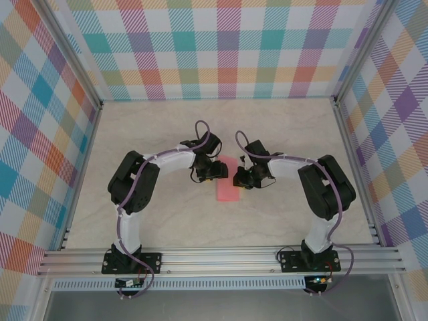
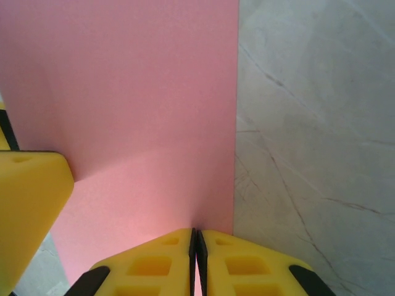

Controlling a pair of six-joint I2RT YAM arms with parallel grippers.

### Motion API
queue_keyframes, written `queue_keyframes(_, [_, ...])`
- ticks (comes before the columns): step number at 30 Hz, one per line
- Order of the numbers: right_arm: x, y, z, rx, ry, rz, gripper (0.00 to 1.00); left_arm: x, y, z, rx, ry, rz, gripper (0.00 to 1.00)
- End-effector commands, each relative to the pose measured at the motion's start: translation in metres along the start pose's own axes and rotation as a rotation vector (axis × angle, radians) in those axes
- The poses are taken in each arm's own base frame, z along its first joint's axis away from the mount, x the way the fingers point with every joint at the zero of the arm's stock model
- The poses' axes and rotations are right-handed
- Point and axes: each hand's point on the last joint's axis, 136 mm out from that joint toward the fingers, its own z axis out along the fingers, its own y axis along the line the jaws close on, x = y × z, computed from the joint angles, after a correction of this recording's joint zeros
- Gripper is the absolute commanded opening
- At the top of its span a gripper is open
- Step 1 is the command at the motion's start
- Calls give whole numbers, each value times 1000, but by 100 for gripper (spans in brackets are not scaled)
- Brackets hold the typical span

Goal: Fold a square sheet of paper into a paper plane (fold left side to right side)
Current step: Hold the square sheet of paper at the center of the table, then first fold the square sheet of paper in half at the center of the table.

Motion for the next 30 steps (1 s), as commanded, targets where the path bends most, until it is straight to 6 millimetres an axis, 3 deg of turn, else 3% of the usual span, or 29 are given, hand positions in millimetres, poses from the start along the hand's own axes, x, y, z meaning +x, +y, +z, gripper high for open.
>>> queue_keyframes(1, [25,-33,20,123,92,23,13,1,-15,-17,13,-30,51,63])
queue_keyframes(8, [27,-36,24,134,104,27,13,-14,-27,-66,80,-144,68,66])
queue_keyframes(11, [28,-36,25,137,107,24,13,-10,-47,-75,182,-130,104,57])
queue_keyframes(14, [28,-36,25,139,107,24,13,-3,-66,-68,302,-75,119,39])
queue_keyframes(17, [27,-36,25,138,105,24,13,1,-75,-55,366,-30,113,30])
queue_keyframes(30, [28,-37,23,164,112,14,13,11,-37,0,249,46,83,18])
